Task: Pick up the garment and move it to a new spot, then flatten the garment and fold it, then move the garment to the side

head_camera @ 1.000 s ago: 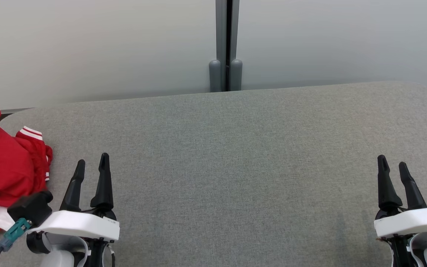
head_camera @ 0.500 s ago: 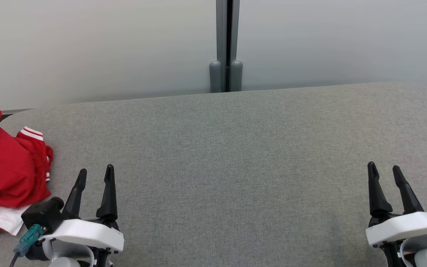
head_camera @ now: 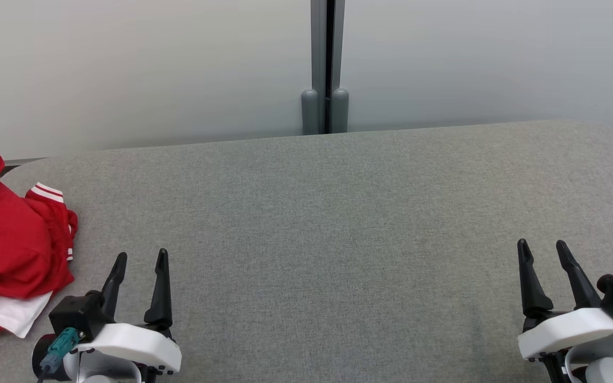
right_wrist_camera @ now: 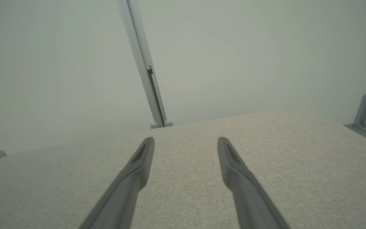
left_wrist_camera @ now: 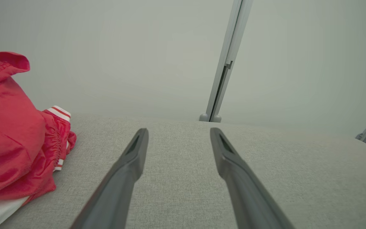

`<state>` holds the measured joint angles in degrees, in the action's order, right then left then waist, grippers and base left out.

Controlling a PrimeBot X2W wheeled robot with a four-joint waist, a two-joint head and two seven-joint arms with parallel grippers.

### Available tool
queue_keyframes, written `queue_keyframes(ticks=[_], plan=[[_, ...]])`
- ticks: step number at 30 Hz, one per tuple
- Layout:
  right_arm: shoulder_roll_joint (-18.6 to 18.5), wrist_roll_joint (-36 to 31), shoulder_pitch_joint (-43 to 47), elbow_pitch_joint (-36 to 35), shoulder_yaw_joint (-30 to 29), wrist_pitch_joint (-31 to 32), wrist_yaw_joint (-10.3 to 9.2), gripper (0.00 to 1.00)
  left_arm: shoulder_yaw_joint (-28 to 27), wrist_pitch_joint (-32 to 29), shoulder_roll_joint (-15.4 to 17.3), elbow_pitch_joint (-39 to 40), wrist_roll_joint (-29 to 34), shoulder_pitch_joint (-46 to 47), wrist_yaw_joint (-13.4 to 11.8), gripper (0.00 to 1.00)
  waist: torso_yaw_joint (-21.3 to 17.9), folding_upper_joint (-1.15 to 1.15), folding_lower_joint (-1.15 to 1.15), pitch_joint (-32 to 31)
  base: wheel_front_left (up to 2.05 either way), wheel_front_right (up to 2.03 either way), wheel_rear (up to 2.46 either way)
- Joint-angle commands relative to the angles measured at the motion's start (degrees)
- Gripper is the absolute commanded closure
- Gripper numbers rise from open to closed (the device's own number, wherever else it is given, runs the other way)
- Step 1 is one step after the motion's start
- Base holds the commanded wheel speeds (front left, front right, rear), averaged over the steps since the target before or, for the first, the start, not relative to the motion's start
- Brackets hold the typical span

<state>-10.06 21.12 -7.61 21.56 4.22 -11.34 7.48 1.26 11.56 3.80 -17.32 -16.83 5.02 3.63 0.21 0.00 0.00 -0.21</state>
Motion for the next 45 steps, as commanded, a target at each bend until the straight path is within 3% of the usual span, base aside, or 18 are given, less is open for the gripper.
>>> queue_keyframes(ticks=[1,12,30,45], plan=[[-0.4,-1.3,-1.0,0.2,0.1,-0.5,0.02,0.0,0.0,0.4,0.4,-0.2,1.3,0.2,-0.3,0.0,0.0,0.0,0.0,0.0,0.0,0.0,0.0],[-0.5,-5.5,-1.0,0.8,0.9,-0.5,0.02,0.0,0.2,1.7,0.2,-3.1,5.6,1.0,-0.8,0.0,-0.2,0.0,0.0,-0.3,0.0,0.0,0.0],[-0.8,-6.5,-0.6,-0.2,2.5,-1.2,0.02,0.0,-0.3,3.6,-0.3,-6.6,10.2,2.3,-2.3,0.0,-0.1,0.0,0.0,-0.6,0.0,0.0,0.0],[-1.1,-4.3,-0.6,0.1,2.5,-0.4,0.02,0.0,-0.7,3.7,-0.6,-8.1,8.5,2.7,-2.6,0.0,-0.1,0.0,0.0,-0.7,0.0,0.0,0.0]])
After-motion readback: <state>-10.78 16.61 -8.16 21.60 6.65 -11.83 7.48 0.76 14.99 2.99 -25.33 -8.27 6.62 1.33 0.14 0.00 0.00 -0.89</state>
